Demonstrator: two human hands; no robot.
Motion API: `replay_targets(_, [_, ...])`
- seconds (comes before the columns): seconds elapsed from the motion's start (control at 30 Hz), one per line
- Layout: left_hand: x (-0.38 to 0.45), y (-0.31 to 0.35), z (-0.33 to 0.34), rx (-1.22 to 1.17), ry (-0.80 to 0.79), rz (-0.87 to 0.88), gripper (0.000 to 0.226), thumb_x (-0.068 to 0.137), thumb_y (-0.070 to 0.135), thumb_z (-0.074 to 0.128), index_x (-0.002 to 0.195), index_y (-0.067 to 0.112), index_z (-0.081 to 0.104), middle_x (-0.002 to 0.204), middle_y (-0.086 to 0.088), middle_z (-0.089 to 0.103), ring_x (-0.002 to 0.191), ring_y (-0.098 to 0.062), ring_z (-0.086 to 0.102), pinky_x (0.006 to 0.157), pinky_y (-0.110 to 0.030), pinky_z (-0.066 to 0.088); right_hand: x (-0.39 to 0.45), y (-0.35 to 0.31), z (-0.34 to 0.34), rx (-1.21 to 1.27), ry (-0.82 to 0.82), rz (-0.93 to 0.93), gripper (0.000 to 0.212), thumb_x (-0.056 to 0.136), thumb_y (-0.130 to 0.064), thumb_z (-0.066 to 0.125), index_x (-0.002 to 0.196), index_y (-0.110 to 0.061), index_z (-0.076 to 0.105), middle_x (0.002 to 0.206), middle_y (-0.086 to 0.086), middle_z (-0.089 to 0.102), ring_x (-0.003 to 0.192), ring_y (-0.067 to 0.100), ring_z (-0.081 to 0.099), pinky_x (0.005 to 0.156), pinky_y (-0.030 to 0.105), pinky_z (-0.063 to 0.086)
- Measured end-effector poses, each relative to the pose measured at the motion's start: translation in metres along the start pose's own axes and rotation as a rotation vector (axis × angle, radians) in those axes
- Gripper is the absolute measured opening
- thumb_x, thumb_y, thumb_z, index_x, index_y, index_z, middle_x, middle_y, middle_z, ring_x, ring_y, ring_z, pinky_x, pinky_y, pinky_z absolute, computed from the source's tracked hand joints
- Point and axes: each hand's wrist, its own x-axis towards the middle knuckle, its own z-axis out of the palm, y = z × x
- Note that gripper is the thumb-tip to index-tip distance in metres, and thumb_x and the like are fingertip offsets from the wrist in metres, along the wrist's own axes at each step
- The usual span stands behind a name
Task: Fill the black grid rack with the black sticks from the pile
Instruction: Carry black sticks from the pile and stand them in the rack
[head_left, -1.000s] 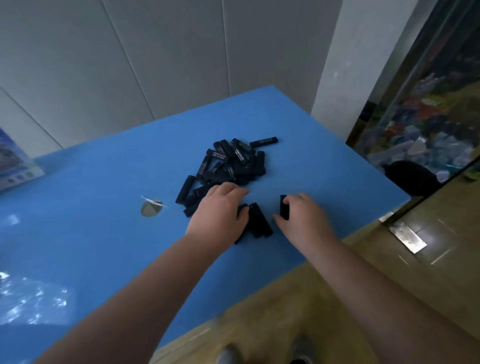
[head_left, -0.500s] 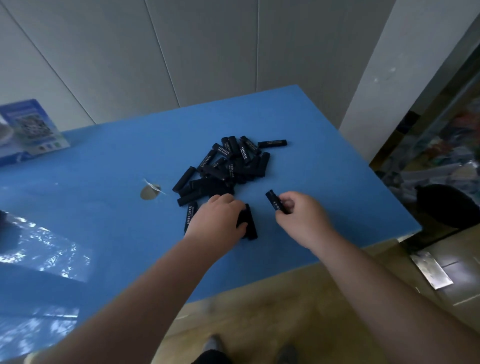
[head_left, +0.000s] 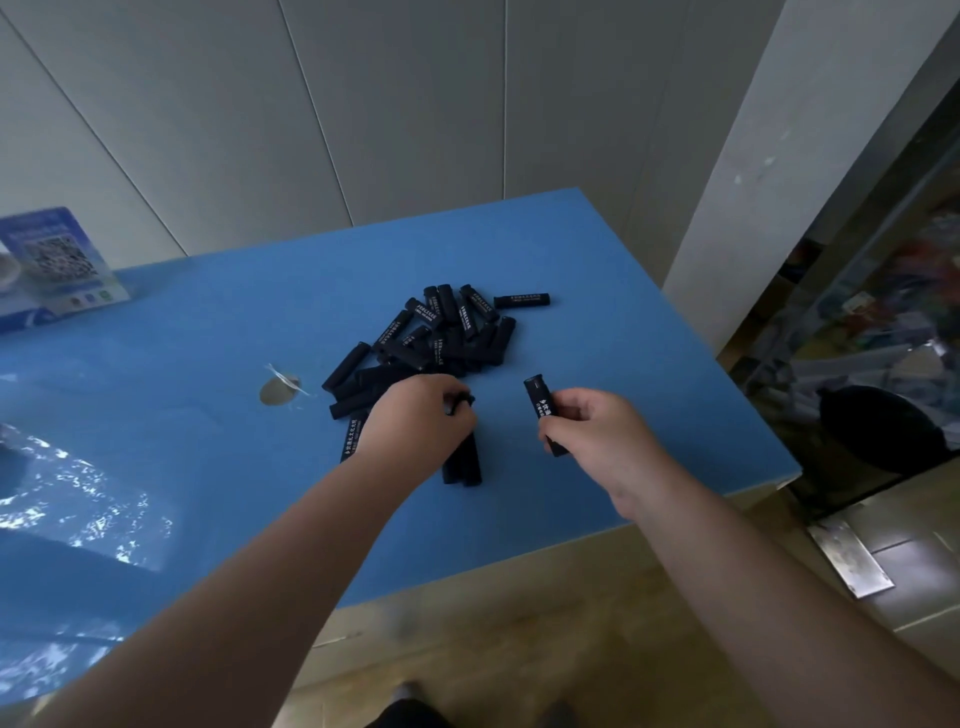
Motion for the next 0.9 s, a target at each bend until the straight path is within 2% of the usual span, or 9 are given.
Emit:
replay_targets(0.1, [0.001,0.002,0.001,-0.237,0.051,-0.068,0.022,0.094,0.023,0.055,0.111,0.027,0.068,0.071,0.015,0.064,0.043,0.001,0.051,0.046,-0.014,0.04,0.0,0.0,-0.003,0.034,0.002,-0.008,0.01,0.092,-0.018,0.064,0.094,-0.022,0.072,0.087,0.0,0.075,0.086,0.014,0.069,0.082,0.029,0.053])
replay_targets(0.2, [0.0,0.013,0.0,-0.438,0.087,-0.154,0.021,0.097,0.022,0.051,0.11,0.028,0.067,0.058,0.009,0.056,0.036,-0.003,0.038,0.041,-0.018,0.035,-0.005,-0.001,-0.013,0.078,-0.001,-0.038,0.006,0.093,-0.021,0.066,0.093,-0.025,0.071,0.094,-0.004,0.076,0.094,0.014,0.071,0.093,0.038,0.057])
replay_targets(0.27, [0.0,0.018,-0.002,-0.544,0.066,-0.235,0.02,0.099,0.024,0.049,0.108,0.029,0.065,0.06,0.005,0.052,0.041,-0.007,0.037,0.043,-0.02,0.034,-0.007,-0.004,-0.017,0.096,-0.005,-0.053,0.005,0.093,-0.022,0.067,0.094,-0.024,0.072,0.093,-0.004,0.076,0.092,0.015,0.072,0.094,0.041,0.057])
replay_targets(0.4, [-0.004,0.021,-0.013,-0.759,0.102,-0.378,0.02,0.099,0.024,0.047,0.109,0.024,0.064,0.07,-0.002,0.051,0.057,-0.014,0.043,0.059,-0.029,0.04,-0.007,-0.016,-0.015,0.115,-0.056,-0.098,0.006,0.094,-0.021,0.068,0.097,-0.02,0.073,0.092,-0.004,0.077,0.089,0.014,0.073,0.09,0.041,0.059])
replay_targets(0.47, [-0.01,0.018,-0.02,-0.896,0.15,-0.413,0.019,0.1,0.018,0.045,0.106,0.019,0.063,0.073,0.0,0.056,0.061,-0.012,0.052,0.066,-0.028,0.049,-0.004,-0.024,-0.008,0.114,-0.094,-0.119,0.006,0.094,-0.021,0.068,0.098,-0.019,0.073,0.092,-0.003,0.076,0.088,0.013,0.073,0.089,0.039,0.06])
replay_targets(0.53, [-0.018,0.013,-0.026,-1.006,0.2,-0.422,0.019,0.101,0.014,0.042,0.104,0.018,0.061,0.084,-0.002,0.065,0.068,-0.01,0.062,0.067,-0.028,0.055,0.0,-0.031,0.003,0.105,-0.132,-0.147,0.006,0.093,-0.021,0.069,0.097,-0.021,0.073,0.091,-0.003,0.076,0.088,0.012,0.072,0.089,0.04,0.06])
replay_targets(0.63, [-0.031,-0.002,-0.035,-1.006,0.297,-0.447,0.017,0.101,0.012,0.043,0.107,0.014,0.059,0.095,-0.004,0.068,0.073,-0.009,0.066,0.07,-0.033,0.06,0.003,-0.04,0.023,0.116,-0.185,-0.201,0.006,0.093,-0.021,0.07,0.096,-0.024,0.073,0.092,-0.002,0.076,0.089,0.012,0.071,0.089,0.038,0.06])
replay_targets(0.77, [-0.054,-0.026,-0.051,-1.01,0.352,-0.466,0.012,0.094,-0.002,0.053,0.101,0.006,0.059,0.09,-0.007,0.065,0.079,-0.014,0.069,0.075,-0.033,0.061,0.0,-0.048,0.058,0.118,-0.29,-0.242,0.008,0.093,-0.02,0.069,0.099,-0.023,0.073,0.098,0.004,0.076,0.095,0.018,0.072,0.086,0.034,0.06])
replay_targets(0.9, [-0.083,-0.06,-0.071,-0.926,0.44,-0.498,0.018,0.087,0.003,0.067,0.1,0.014,0.062,0.1,-0.008,0.072,0.083,-0.014,0.07,0.083,-0.032,0.058,-0.01,-0.055,0.098,0.098,-0.368,-0.262,0.008,0.093,-0.022,0.069,0.1,-0.024,0.074,0.095,-0.003,0.077,0.095,0.013,0.072,0.088,0.034,0.06])
